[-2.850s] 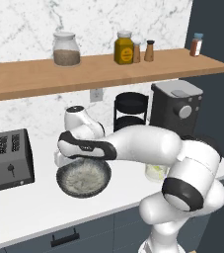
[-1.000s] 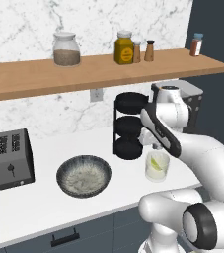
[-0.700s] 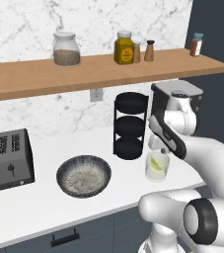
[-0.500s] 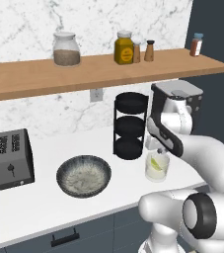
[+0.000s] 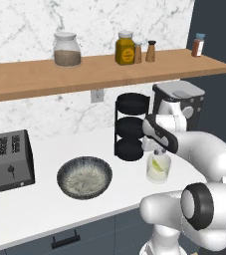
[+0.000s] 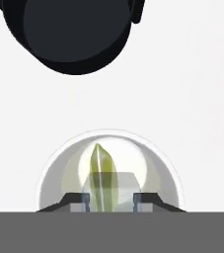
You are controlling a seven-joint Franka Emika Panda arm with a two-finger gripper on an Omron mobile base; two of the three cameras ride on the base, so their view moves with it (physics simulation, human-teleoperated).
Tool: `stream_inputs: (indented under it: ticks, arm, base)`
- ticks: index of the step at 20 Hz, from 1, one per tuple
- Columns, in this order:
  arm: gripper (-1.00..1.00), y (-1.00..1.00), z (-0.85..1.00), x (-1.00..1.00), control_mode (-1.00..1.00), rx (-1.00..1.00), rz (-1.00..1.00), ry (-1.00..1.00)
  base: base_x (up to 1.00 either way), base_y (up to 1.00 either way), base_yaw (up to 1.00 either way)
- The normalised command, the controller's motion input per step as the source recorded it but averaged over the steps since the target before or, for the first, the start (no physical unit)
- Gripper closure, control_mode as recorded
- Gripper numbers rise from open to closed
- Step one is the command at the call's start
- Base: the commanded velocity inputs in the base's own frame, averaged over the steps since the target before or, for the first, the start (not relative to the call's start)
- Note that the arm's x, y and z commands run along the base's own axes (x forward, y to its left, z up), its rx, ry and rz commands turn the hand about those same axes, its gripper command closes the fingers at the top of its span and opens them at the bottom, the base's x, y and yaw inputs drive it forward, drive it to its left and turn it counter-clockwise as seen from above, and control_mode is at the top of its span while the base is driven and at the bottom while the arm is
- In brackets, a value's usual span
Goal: Grab a lemon wedge from the fridge and one ice cube from the ice bowl, and put them in the glass of lemonade.
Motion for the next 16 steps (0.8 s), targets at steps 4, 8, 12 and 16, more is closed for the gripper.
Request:
stream_inputs:
  ticks: [4, 8, 12, 16]
  arm:
    - [1.0, -0.2, -0.15, -0.13, -1.0, 0.0, -0.02, 0.0]
    - [1.0, 0.0, -0.08, -0.04, -1.0, 0.0, 0.0, 0.0]
    - [1.0, 0.29, -0.03, 0.02, -1.0, 0.0, 0.0, 0.0]
    - [1.0, 0.19, 0.0, 0.13, -1.0, 0.0, 0.0, 0.0]
  base:
    - [0.0, 0.0, 0.0]
    - [0.0, 0.0, 0.0]
    - [0.0, 0.0, 0.0]
    - [0.0, 0.0, 0.0]
